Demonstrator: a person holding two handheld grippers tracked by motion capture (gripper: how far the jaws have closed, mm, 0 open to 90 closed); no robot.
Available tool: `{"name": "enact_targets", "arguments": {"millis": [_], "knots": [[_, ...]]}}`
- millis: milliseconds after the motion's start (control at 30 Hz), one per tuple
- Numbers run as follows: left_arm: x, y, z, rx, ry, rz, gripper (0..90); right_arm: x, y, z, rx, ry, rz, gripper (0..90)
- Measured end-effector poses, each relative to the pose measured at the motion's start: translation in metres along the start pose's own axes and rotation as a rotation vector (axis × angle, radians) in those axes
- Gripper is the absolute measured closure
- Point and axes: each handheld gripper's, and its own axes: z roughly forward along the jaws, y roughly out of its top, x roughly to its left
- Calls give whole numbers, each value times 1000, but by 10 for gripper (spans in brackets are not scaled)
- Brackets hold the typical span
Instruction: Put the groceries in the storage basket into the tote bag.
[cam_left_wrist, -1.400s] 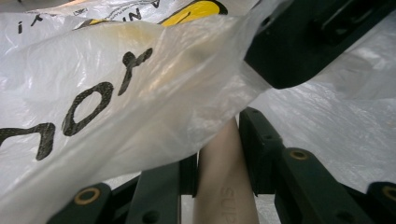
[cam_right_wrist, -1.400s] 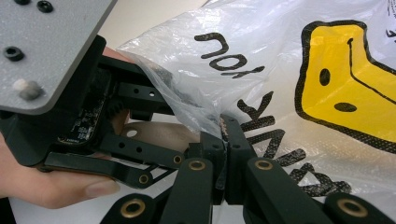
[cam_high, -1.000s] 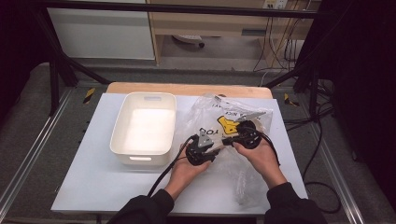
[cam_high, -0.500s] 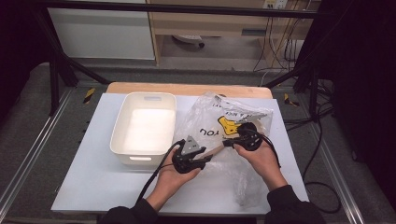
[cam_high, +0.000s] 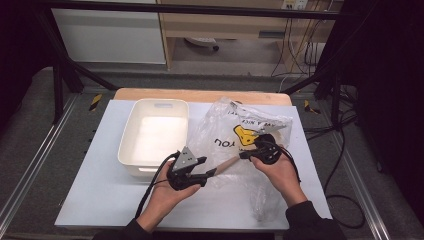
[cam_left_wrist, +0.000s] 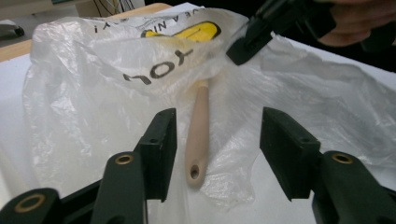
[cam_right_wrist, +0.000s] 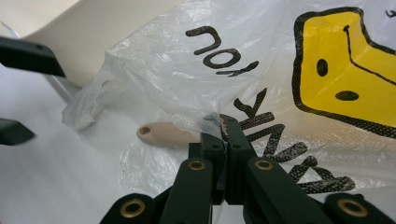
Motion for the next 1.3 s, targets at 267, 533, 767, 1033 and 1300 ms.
{"name": "enact_targets", "arguments": {"millis": [267,533,767,1033,1300], "knots": [[5,5,-13,-45,21,-21,339,0,-7,3,7,-8,0,900],[6,9,-20,-38,42,-22,174,0,-13,8,14,-17,-4,897],[16,12,-32,-60,78,-51,106,3,-17,11,12,-33,-11,816],[30,15,-47,-80,134,-70,89,6,-17,9,-16,-37,-24,668],[42,14,-58,-88,172,-79,78,9,-20,3,-66,-100,-63,428]]}}
